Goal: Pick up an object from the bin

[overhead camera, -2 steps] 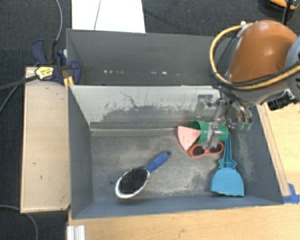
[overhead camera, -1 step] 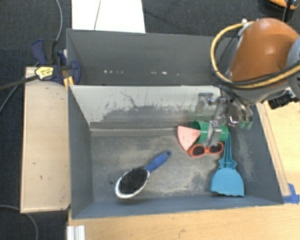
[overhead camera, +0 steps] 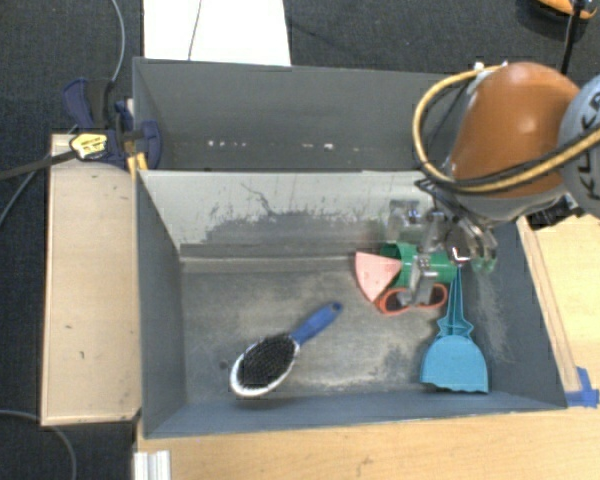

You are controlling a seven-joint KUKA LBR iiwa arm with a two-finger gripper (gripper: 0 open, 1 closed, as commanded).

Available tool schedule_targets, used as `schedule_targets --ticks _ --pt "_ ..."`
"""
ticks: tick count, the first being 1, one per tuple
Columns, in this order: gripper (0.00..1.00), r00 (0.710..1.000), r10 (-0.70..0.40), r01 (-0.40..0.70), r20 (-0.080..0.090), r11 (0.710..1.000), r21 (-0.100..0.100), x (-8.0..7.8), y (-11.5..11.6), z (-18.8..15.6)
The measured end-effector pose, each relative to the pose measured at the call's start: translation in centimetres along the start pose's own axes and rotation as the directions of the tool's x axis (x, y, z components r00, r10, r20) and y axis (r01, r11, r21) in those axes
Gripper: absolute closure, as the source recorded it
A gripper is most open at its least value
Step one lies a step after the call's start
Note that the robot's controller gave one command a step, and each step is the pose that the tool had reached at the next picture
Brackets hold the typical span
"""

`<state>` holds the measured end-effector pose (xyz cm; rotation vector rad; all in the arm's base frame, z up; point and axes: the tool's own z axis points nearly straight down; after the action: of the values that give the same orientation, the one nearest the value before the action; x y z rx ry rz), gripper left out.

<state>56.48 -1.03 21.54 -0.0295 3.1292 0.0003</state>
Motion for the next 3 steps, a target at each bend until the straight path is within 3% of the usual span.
schedule_targets --ticks 1,2,3 --pt "0.00 0.998 0.063 -0.063 -0.010 0.998 0.000 2.0 -0.3 4.1" --pt "0.00 0.998 0.066 -0.066 -0.002 0.998 0.000 2.8 0.4 5.3" --pt "0.00 0.998 0.058 -0.058 0.005 0.998 -0.001 3.2 1.7 9.2"
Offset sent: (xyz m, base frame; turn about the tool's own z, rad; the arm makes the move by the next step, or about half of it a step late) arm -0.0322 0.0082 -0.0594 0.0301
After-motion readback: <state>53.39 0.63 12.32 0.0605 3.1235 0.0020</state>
